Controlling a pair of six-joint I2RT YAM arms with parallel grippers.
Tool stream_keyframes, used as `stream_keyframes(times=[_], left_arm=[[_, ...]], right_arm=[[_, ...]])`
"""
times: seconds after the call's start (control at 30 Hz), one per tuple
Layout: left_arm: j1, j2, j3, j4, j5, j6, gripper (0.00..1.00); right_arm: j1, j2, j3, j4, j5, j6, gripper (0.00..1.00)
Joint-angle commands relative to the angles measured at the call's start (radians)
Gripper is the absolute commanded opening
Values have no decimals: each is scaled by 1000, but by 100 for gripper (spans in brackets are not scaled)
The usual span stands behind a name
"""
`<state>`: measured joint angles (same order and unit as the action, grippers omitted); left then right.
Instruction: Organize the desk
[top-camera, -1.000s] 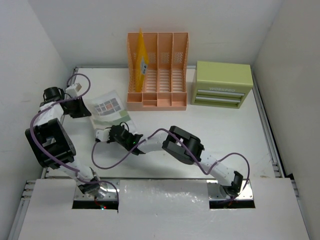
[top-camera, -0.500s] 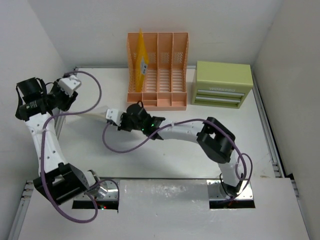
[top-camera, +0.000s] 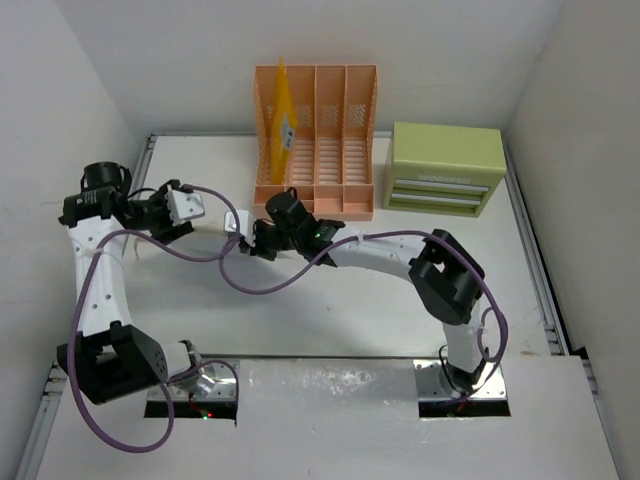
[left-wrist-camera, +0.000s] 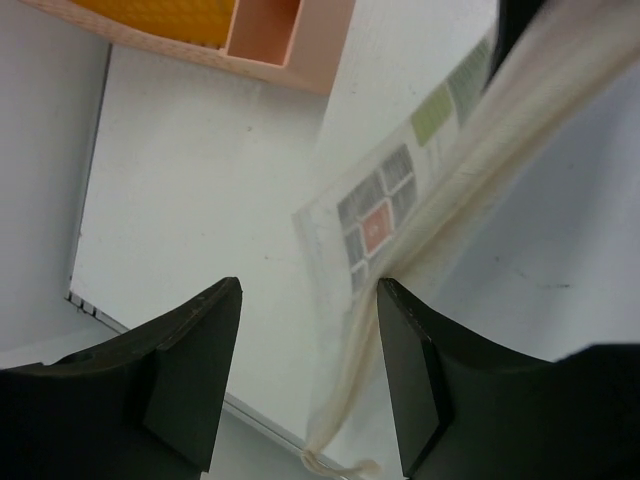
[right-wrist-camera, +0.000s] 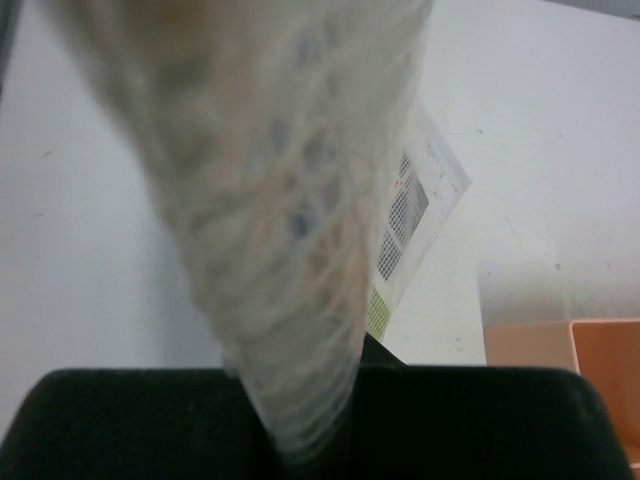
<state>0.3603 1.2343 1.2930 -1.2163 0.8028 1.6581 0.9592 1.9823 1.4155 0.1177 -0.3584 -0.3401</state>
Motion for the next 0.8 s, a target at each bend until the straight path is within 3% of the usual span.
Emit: stream_keyframes(times=[0.0,0.13,0.37,0.6,0.77], left_arm=[[-21,-33,3,83,59,-43,55],[-76,4,-9,-102,53,90,55],[-98,-9,-116,-103,6,97,53],[-96,-13,66,-75,15,-63,49],[-101,-38,74,-101,18,-38,63]], right_arm=[[7,-102,-4,36,-111,-37,0],[6,-117,-16,51,-73,-20,0],[-7,-119,-21,65,-33,-28,0],[-49,-91,-4,36,45,-42,0],[-62,-100,-21,66,65,-33,0]])
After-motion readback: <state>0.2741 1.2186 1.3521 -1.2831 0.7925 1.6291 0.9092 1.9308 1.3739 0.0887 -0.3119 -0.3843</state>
